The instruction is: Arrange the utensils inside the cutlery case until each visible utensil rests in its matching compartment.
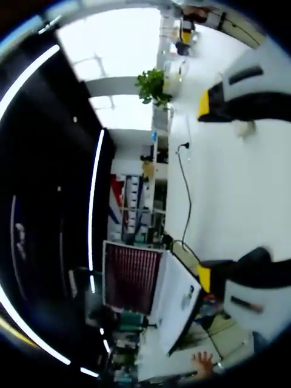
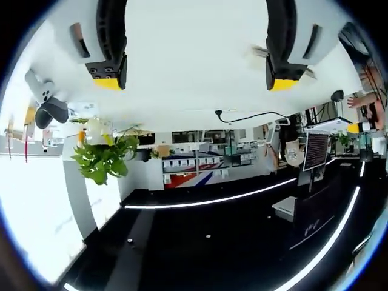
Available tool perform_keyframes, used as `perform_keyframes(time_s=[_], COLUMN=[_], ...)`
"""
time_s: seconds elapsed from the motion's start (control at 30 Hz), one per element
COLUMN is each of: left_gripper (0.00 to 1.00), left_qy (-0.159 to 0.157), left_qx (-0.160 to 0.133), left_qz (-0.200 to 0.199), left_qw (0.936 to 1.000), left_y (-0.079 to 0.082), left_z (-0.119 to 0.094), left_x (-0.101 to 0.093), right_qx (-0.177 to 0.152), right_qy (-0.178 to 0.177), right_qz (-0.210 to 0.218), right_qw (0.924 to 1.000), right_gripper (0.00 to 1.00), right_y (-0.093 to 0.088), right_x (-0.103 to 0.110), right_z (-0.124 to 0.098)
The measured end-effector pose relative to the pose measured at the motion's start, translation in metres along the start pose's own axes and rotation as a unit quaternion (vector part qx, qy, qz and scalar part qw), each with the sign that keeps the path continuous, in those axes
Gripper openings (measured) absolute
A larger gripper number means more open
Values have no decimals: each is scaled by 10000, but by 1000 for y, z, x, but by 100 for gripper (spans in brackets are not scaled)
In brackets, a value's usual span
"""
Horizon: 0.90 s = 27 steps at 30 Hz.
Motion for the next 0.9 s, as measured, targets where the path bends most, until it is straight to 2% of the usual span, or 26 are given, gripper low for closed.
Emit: perform_keyframes(time_s=[0.17,0.4,0.63,0.9], left_gripper=[100,100,100,100], left_qy=[16,64,-166,-159], left_qx=[15,-3,-167,-175], left_qz=[44,78,144,207], left_qw=[10000,9999,9996,9995], left_y=[-1,-3,2,1], left_z=[-1,-2,-3,-4], left_x=[0,3,-2,-1], right_qx=[-186,19,157,227], right_qy=[-192,-283,-218,-361], right_qz=[-47,-198,-243,-226], right_qw=[9996,9994,9993,9988], right_gripper=[99,99,99,99], right_y=[7,1,-3,-5], right_x=[-9,-13,-10,-15], right_z=[-3,-3,-1,-2])
Point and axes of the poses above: the point that each gripper's makers call its tool centre point, and the gripper's own axes: z roughly forward along the fingers, x roughly to its left, y roughly out of its top, the point moved 7 cm from there along -z, roughly backward along the fingers, and after that the axes turned 15 degrees about -z, right-handed, at the moved point
